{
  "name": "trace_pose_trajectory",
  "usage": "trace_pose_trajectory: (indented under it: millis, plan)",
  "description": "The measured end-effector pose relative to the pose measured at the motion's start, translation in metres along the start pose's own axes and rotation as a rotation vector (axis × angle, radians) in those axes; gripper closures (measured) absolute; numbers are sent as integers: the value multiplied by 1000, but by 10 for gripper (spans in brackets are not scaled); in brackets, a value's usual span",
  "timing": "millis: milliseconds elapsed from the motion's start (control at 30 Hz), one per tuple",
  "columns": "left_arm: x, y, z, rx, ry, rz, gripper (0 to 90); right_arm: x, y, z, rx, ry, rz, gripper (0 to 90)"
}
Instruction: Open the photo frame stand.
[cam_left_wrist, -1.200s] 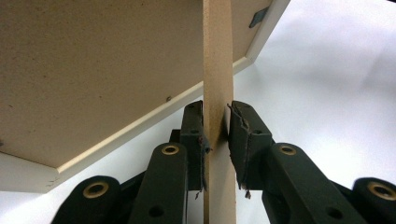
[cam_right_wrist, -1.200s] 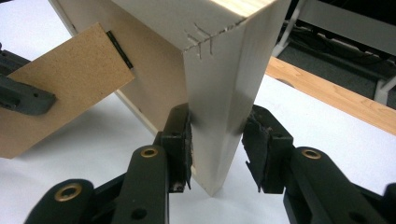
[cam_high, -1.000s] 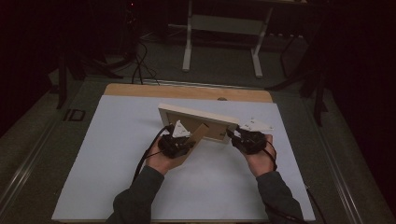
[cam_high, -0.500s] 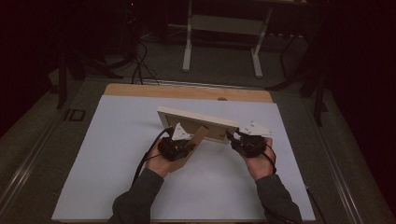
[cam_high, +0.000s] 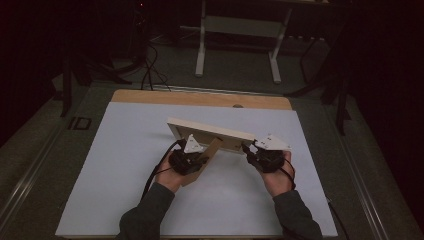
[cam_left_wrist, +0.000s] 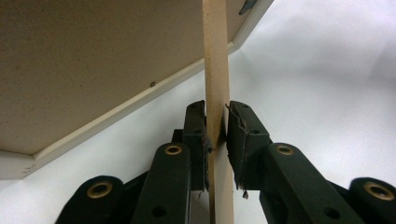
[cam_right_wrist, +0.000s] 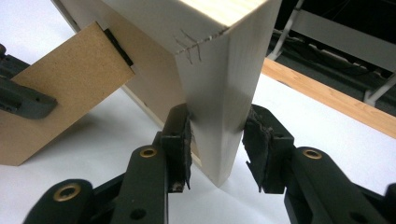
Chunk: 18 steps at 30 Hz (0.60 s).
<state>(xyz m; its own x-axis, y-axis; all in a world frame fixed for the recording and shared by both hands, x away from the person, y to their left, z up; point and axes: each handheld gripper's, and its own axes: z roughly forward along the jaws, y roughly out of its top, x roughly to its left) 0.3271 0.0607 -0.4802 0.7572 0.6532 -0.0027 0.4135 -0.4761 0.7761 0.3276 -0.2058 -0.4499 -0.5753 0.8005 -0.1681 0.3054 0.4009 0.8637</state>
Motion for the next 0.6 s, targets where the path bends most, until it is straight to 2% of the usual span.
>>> trace_pose_trajectory:
  millis: [300,600]
  plan:
    - [0,-3,1,-2,2,-7,750,1,-4,0,-19,-5,10,617]
    - [4,-10,2,-15,-7,-46,666,-3,-7,0,-36,33,48,603]
